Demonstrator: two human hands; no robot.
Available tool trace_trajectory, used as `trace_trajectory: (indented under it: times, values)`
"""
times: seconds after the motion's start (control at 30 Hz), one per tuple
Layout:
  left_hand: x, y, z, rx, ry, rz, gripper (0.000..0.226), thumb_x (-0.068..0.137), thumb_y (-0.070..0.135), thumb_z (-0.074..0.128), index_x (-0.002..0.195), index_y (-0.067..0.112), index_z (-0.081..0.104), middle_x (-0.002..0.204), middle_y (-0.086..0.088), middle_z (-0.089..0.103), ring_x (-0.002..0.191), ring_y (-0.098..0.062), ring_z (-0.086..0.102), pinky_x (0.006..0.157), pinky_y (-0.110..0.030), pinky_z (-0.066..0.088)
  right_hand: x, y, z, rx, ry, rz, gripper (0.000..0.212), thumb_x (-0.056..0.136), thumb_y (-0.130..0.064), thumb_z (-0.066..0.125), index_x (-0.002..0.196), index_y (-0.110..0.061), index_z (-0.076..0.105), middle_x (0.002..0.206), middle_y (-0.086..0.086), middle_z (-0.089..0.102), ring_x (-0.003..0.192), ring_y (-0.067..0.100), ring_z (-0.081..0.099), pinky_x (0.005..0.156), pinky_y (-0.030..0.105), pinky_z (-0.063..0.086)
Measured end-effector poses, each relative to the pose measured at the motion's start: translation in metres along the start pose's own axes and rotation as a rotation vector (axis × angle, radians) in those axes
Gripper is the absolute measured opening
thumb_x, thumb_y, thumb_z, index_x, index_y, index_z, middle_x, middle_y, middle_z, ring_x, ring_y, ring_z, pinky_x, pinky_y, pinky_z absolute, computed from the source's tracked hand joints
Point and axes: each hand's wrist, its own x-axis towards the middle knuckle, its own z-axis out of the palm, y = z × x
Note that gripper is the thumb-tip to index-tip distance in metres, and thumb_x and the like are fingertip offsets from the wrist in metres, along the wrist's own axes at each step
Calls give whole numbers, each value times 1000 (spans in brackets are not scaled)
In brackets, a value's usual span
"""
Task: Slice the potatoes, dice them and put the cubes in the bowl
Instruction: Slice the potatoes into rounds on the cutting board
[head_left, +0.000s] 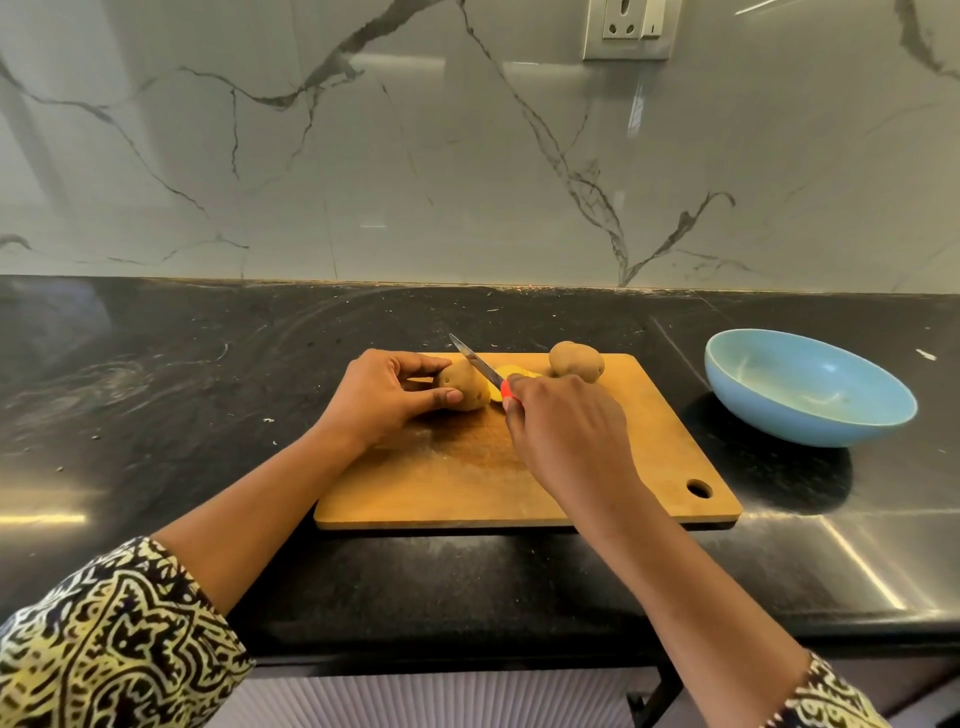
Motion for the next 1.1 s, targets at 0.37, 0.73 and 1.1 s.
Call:
trace_trajectory:
  times: [0.37,0.73,1.1]
  values:
    - [-4,3,1,67,22,78,44,73,23,77,116,16,67,107,2,70,97,-5,64,88,-20,51,3,-8,-4,-58,-99,-60,18,101,-22,47,113,-17,58,82,0,53,68,13,46,52,23,32]
    - [-3,2,2,48,42,58,44,75,21,77,116,15,66,108,3,69,86,2,61,72,-4,48,12,-8,-4,8,-198,-41,19,100,-24,47,111,-13,58,95,4,60,75,14,45,59,24,34]
    - [-3,-2,3,45,47,45,47,74,26,77,119,15,65,110,1,69,99,-7,64,86,-18,50,0,-11,-1,13,-306,-9,21,101,-26,44,111,-15,59,98,3,61,75,12,46,65,26,35]
